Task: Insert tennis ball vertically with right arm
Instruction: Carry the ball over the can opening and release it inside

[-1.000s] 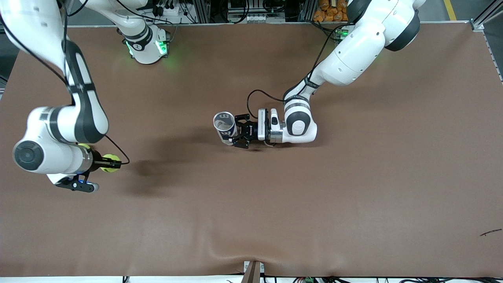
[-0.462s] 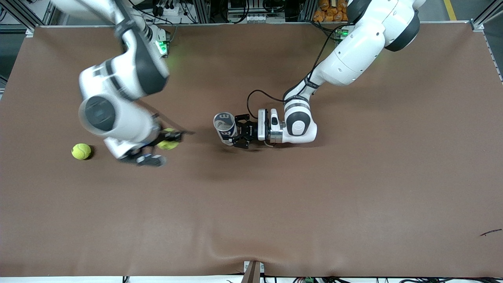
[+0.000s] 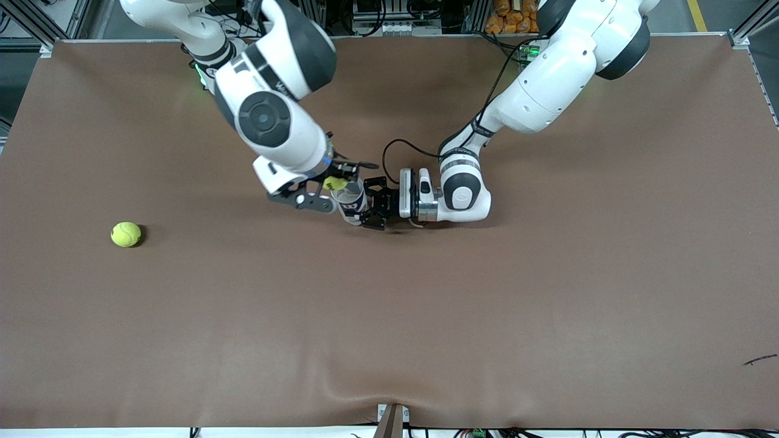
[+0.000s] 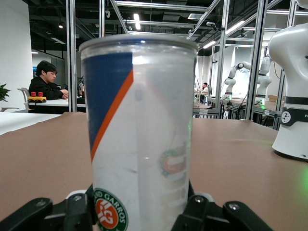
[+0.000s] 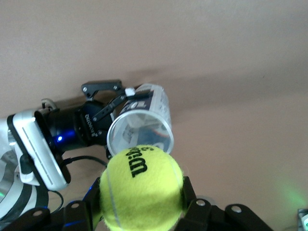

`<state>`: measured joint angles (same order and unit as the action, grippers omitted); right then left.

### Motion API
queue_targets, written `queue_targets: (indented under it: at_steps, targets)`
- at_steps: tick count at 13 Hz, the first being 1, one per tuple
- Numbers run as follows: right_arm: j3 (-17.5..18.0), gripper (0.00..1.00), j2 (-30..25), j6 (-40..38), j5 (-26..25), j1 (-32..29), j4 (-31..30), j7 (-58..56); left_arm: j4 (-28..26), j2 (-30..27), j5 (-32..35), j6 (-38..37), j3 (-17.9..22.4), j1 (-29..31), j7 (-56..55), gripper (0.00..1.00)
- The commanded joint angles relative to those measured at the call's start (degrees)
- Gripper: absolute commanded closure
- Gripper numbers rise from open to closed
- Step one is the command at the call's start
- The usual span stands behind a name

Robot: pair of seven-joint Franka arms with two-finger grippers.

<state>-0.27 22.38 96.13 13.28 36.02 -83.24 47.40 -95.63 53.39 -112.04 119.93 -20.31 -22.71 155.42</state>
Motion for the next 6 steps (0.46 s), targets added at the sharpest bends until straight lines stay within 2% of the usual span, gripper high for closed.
queue_targets:
  at_steps: [1,6]
  targets:
    - [-0.78,0.65,1.96,0.2,1.4,0.36,0.1,1.64,0.44,0.67,-1.78,-1.1,-0.08,-0.06,3.49,0.36]
    - [-0.78,0.63,5.56,3.52,1.48,-0.16,0.1,1.55,0.35,0.67,-1.69,-1.1,0.01,-0.06,4.28,0.35]
